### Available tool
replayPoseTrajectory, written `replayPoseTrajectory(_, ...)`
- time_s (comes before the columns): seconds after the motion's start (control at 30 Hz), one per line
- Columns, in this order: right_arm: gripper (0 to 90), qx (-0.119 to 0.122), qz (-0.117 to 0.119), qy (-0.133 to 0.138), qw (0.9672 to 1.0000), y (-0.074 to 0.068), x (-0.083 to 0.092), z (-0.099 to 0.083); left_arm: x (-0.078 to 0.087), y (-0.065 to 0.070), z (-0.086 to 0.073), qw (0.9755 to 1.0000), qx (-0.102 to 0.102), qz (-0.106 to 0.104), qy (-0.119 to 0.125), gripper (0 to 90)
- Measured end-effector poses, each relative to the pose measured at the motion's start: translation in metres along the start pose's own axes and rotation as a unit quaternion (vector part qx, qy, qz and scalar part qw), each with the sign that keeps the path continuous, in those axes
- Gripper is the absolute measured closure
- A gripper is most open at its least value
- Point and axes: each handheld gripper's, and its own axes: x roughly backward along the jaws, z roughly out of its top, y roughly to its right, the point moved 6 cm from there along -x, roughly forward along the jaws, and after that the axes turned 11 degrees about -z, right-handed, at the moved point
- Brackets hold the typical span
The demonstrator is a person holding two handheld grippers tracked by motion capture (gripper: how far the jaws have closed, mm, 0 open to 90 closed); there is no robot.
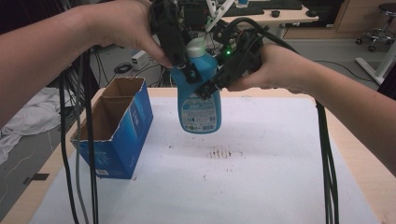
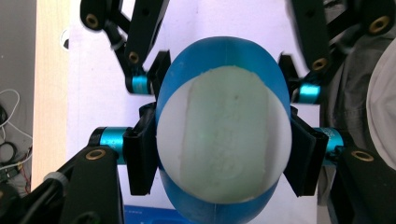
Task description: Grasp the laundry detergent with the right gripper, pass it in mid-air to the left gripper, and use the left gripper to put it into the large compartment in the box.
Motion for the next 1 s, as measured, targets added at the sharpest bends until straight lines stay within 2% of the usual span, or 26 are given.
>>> replayPoseTrajectory(0.1, 22.0, -0.001, 0.001, -0.017, 0.9999, 0.000, 0.000, -0.006, 0.003, 0.000, -0.004, 1.0000, 0.007, 0.002, 0.003, 38.5)
replayPoseTrajectory(0.17, 20.1, -0.006, 0.003, -0.023, 0.9997, 0.002, 0.003, -0.010, 0.006, 0.000, -0.007, 0.9996, 0.026, 0.003, 0.007, 38.5)
replayPoseTrajectory(0.2, 17.4, -0.011, -0.002, -0.027, 0.9996, 0.004, 0.005, -0.012, 0.008, 0.000, -0.009, 0.9995, 0.031, 0.005, 0.005, 38.4)
replayPoseTrajectory(0.3, 17.4, -0.024, -0.021, -0.041, 0.9987, 0.013, 0.013, -0.024, 0.017, -0.001, -0.017, 0.9984, 0.053, 0.019, 0.011, 38.5)
replayPoseTrajectory(0.33, 17.4, -0.030, -0.023, -0.048, 0.9981, 0.015, 0.016, -0.029, 0.020, -0.001, -0.020, 0.9973, 0.068, 0.023, 0.018, 38.4)
replayPoseTrajectory(0.43, 17.3, -0.037, -0.039, -0.074, 0.9958, 0.024, 0.024, -0.047, 0.033, -0.005, -0.033, 0.9936, 0.104, 0.042, 0.015, 38.5)
replayPoseTrajectory(0.5, 17.2, -0.043, -0.054, -0.109, 0.9916, 0.030, 0.030, -0.064, 0.041, -0.006, -0.043, 0.9903, 0.127, 0.054, 0.017, 38.5)
replayPoseTrajectory(0.57, 17.2, -0.043, -0.066, -0.131, 0.9882, 0.034, 0.034, -0.076, 0.051, -0.006, -0.054, 0.9856, 0.156, 0.061, 0.023, 38.5)
replayPoseTrajectory(0.6, 17.2, -0.049, -0.073, -0.147, 0.9853, 0.037, 0.037, -0.084, 0.055, -0.006, -0.058, 0.9839, 0.166, 0.062, 0.026, 38.5)
replayPoseTrajectory(0.67, 17.2, -0.052, -0.080, -0.159, 0.9827, 0.041, 0.042, -0.094, 0.065, -0.007, -0.069, 0.9788, 0.190, 0.069, 0.033, 38.4)
replayPoseTrajectory(0.7, 17.2, -0.055, -0.084, -0.166, 0.9811, 0.043, 0.045, -0.100, 0.071, -0.006, -0.075, 0.9754, 0.204, 0.076, 0.037, 38.4)
replayPoseTrajectory(0.73, 17.2, -0.061, -0.090, -0.176, 0.9783, 0.046, 0.049, -0.107, 0.074, -0.006, -0.080, 0.9736, 0.210, 0.080, 0.038, 38.4)
replayPoseTrajectory(0.87, 17.2, -0.072, -0.099, -0.193, 0.9735, 0.054, 0.060, -0.126, 0.091, -0.002, -0.105, 0.9622, 0.248, 0.102, 0.045, 38.4)
replayPoseTrajectory(0.93, 17.3, -0.083, -0.106, -0.204, 0.9697, 0.058, 0.067, -0.135, 0.098, -0.001, -0.117, 0.9558, 0.268, 0.111, 0.046, 38.4)
replayPoseTrajectory(0.97, 17.3, -0.089, -0.108, -0.207, 0.9682, 0.060, 0.070, -0.139, 0.101, 0.000, -0.125, 0.9518, 0.279, 0.119, 0.046, 38.4)
replayPoseTrajectory(1.0, 17.2, -0.094, -0.113, -0.208, 0.9671, 0.063, 0.074, -0.144, 0.103, 0.000, -0.129, 0.9496, 0.285, 0.124, 0.042, 38.4)
